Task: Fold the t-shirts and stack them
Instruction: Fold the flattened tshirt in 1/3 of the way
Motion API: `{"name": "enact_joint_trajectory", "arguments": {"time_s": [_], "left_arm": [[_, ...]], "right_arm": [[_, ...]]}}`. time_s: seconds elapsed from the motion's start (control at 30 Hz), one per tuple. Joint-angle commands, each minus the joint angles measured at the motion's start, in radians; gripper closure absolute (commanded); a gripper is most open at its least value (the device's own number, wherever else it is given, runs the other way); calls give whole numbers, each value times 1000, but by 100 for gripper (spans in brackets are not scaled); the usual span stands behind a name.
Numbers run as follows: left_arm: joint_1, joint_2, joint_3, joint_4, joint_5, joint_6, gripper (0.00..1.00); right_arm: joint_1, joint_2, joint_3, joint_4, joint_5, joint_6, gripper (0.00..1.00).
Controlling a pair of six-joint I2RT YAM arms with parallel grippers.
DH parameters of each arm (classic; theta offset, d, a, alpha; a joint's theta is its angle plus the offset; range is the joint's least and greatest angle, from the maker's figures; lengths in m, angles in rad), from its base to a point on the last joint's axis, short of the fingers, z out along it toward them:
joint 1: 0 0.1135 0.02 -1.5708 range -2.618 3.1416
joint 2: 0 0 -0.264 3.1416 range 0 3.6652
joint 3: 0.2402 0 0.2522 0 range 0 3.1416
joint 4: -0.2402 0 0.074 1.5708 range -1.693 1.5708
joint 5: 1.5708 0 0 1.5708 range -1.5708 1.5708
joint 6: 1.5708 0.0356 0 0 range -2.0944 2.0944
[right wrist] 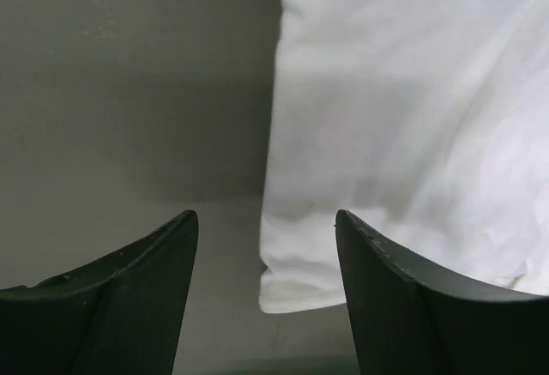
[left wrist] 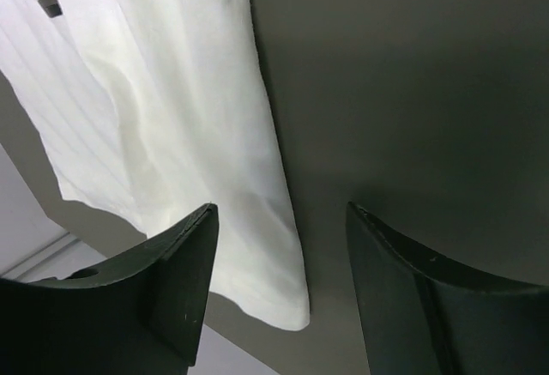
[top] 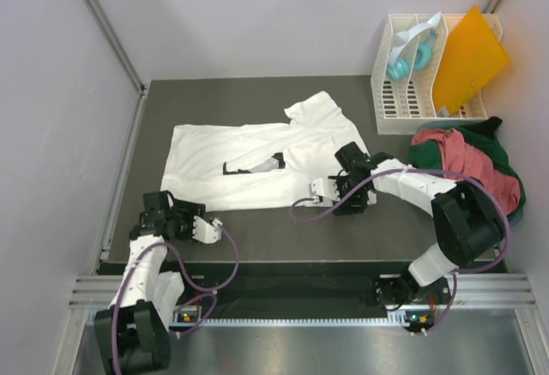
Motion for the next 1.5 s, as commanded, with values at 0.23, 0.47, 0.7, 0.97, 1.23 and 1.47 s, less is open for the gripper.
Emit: {"name": "enact_joint_trajectory", "arguments": {"time_s": [0.23, 0.47, 0.7, 0.97, 1.23, 1.47], "left_arm": [[1, 152, -43, 181, 14, 25, 38], [1, 215, 3, 134, -4, 48, 96], [2, 238, 109, -63, -21, 53, 100], [4, 194, 232, -428, -44, 114, 100], [4, 116, 235, -612, -43, 189, 100], [2, 68, 258, -612, -35, 124, 47]], "right_arm": [[26, 89, -3, 222, 67, 41, 34], [30, 100, -28, 203, 73, 29, 62], [35, 44, -23, 109, 67, 10, 90], [36, -29, -40, -14, 44, -45, 100], [46, -46, -37, -119, 11, -74, 100], [49, -48, -2, -195, -37, -74, 38]]}}
